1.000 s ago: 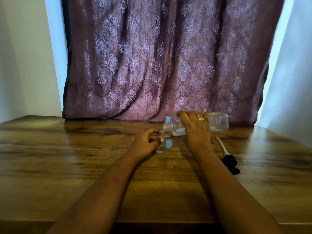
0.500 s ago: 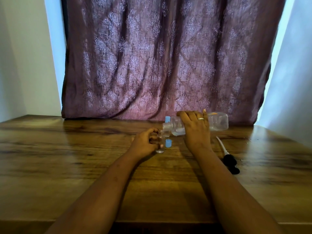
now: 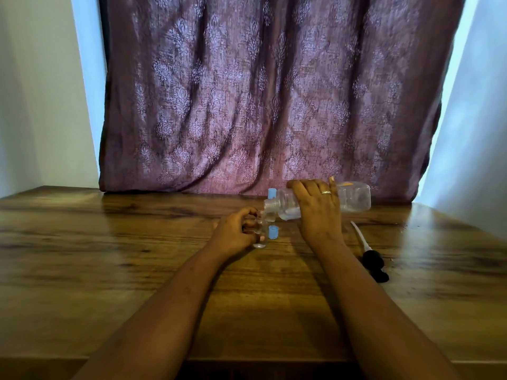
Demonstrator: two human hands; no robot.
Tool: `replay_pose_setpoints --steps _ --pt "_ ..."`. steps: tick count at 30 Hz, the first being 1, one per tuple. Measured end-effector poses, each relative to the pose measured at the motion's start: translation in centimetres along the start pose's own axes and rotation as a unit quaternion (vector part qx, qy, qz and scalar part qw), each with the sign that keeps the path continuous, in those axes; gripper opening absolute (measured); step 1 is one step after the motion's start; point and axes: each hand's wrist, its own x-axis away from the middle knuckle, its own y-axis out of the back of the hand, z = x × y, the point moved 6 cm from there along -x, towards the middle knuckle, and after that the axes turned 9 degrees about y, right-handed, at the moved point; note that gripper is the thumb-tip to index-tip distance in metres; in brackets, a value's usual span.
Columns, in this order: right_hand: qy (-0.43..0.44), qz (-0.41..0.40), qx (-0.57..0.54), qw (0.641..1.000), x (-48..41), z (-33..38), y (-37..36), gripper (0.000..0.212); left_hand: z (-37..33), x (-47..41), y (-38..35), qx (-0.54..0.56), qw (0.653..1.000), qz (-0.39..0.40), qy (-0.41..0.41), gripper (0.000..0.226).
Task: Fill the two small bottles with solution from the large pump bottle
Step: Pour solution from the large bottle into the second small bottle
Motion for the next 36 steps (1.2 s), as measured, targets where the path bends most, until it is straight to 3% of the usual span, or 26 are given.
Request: replay_pose_setpoints --steps 36 --pt "0.001 -0.003 0.010 1.000 -0.11 -0.14 -0.52 0.046 -0.26 0.38 -0.02 -0.007 1.000 0.009 -0.003 0.064"
